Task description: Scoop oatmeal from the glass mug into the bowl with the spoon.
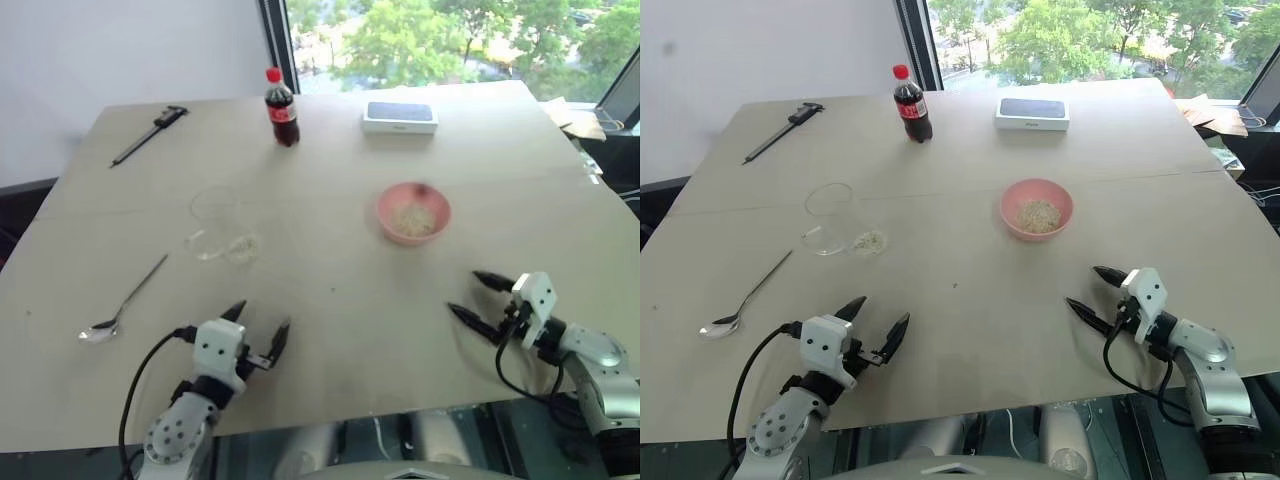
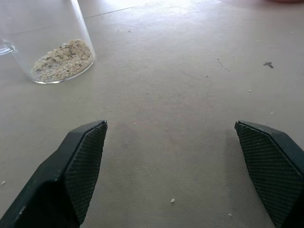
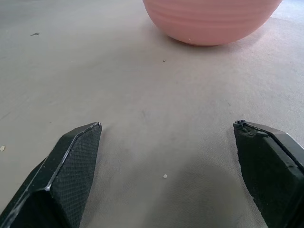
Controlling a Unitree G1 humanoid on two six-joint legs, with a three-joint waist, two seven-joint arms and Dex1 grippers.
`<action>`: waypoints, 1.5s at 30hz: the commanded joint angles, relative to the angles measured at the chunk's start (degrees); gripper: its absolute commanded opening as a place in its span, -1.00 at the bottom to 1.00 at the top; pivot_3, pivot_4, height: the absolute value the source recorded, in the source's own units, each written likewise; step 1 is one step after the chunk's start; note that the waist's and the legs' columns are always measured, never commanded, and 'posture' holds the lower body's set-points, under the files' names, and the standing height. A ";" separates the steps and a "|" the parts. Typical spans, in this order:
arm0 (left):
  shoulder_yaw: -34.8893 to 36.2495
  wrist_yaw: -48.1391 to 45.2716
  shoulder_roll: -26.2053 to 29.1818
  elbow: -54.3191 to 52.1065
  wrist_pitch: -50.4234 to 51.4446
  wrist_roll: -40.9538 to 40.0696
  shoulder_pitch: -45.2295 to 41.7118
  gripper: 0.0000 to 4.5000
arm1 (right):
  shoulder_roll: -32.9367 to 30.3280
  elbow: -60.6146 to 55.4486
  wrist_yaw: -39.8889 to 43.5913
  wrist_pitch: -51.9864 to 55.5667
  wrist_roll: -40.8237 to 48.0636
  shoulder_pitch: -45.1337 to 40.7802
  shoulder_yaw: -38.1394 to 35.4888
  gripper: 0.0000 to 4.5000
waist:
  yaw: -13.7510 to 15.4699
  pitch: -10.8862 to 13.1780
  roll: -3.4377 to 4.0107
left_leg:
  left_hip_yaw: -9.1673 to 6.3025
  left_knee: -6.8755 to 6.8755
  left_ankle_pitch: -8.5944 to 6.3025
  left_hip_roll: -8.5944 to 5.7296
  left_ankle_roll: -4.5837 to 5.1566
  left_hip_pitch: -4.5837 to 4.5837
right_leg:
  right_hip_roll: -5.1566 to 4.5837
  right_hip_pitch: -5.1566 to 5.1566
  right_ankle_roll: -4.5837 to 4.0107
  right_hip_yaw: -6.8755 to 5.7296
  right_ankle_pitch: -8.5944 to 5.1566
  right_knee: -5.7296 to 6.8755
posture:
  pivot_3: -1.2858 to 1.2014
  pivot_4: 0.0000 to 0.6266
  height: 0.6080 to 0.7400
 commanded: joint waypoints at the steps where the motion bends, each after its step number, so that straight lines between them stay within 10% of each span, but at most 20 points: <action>1: 0.30 0.38 0.03 1.58 0.13 0.77 0.65 1.00 | 0.03 -0.22 0.33 -0.07 0.32 -0.28 -0.20 0.99 | 0.00 0.00 0.00 | 0.00 0.00 0.00 0.00 0.00 0.00 | 0.00 0.00 0.00 0.00 0.00 0.00 | 0.03 -0.52 1.00; 34: 8.03 3.38 0.23 -0.84 1.76 -2.68 -2.54 1.00 | -0.93 -5.91 1.18 0.66 -1.32 1.01 4.14 0.99 | 0.02 0.12 -0.17 | -0.10 0.01 0.01 0.04 -0.01 -0.02 | 0.02 -0.05 0.00 -0.08 0.00 0.04 | 0.03 -0.52 1.00; 45: 28.20 -4.22 18.33 4.24 17.86 -10.26 -5.59 1.00 | -1.42 -26.36 2.75 17.87 6.87 -4.38 12.37 0.99 | 0.14 0.29 -0.36 | -0.13 0.01 0.01 -0.02 -0.04 -0.28 | 0.07 -0.32 -0.01 -0.14 0.01 0.06 | 0.03 -0.52 1.00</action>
